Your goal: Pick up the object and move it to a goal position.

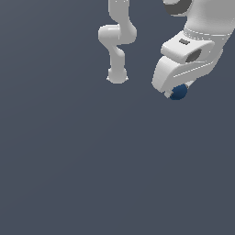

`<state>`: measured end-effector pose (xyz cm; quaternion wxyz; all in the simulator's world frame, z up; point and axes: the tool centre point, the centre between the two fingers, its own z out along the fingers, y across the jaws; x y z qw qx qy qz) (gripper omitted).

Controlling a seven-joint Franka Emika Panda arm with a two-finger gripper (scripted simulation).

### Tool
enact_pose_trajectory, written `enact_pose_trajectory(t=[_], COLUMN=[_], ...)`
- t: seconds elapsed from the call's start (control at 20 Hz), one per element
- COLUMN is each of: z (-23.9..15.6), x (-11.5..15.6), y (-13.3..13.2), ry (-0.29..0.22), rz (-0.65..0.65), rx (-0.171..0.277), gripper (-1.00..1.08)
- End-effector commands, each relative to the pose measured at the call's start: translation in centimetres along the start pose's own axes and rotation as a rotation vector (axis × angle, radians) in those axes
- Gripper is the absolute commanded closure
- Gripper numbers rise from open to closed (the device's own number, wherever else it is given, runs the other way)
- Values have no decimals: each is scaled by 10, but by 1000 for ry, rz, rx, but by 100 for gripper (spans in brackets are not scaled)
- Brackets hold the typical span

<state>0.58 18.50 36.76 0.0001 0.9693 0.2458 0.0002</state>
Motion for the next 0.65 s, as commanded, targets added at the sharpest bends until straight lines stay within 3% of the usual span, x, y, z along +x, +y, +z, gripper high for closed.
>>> enact_pose_trajectory(t=[0.0,0.6], z=[-13,-34], x=[5,15], y=[-6,-16], ry=[0,0], rz=[1,1], rx=[0,0], gripper=[108,108])
